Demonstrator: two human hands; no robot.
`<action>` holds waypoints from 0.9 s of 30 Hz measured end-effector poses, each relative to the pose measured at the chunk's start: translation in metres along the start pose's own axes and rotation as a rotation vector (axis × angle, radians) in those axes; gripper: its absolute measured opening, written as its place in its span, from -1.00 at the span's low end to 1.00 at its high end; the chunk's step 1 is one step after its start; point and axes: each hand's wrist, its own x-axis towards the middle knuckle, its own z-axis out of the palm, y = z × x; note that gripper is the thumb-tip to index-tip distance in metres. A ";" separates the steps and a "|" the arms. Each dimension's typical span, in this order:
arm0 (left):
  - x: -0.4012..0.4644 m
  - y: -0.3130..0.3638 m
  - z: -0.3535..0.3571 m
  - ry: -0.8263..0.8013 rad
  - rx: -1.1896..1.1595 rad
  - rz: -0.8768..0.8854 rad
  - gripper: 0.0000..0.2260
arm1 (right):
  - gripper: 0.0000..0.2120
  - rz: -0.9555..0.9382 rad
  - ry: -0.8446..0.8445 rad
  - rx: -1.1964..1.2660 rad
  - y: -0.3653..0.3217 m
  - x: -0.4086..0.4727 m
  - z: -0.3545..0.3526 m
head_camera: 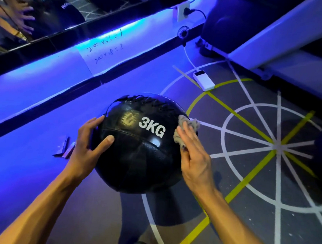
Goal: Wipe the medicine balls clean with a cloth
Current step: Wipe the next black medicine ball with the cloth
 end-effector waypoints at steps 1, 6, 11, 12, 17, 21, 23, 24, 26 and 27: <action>0.000 0.002 0.002 0.002 0.002 0.007 -0.44 | -0.54 0.022 0.002 -0.001 0.003 0.001 0.000; -0.009 0.005 0.008 0.029 0.009 0.035 -0.50 | -0.67 0.504 0.105 -0.034 0.019 0.021 -0.019; -0.048 -0.007 -0.001 0.039 -0.055 -0.005 -0.45 | -0.49 0.033 -0.071 0.076 -0.055 -0.044 -0.015; -0.056 -0.010 -0.002 0.055 -0.063 -0.015 -0.46 | -0.52 -0.006 -0.084 0.092 -0.059 -0.050 -0.020; -0.042 0.007 -0.017 0.194 -0.045 -0.127 -0.38 | -0.81 0.506 0.304 0.256 -0.037 0.001 -0.057; -0.021 0.027 -0.002 -0.110 0.103 -0.011 -0.29 | -0.79 0.712 0.437 0.421 0.009 0.029 -0.080; -0.030 0.024 0.002 -0.133 0.125 0.029 -0.31 | -0.75 0.787 0.345 0.428 0.029 0.023 -0.076; -0.037 0.022 0.003 -0.126 0.133 0.030 -0.31 | -0.70 0.833 0.271 0.419 0.033 0.015 -0.069; -0.053 0.024 0.003 -0.119 0.152 0.001 -0.30 | -0.71 0.902 0.128 0.377 0.028 -0.002 -0.050; -0.059 0.027 0.003 -0.116 0.154 -0.015 -0.30 | -0.75 0.883 0.069 0.320 0.019 -0.007 -0.042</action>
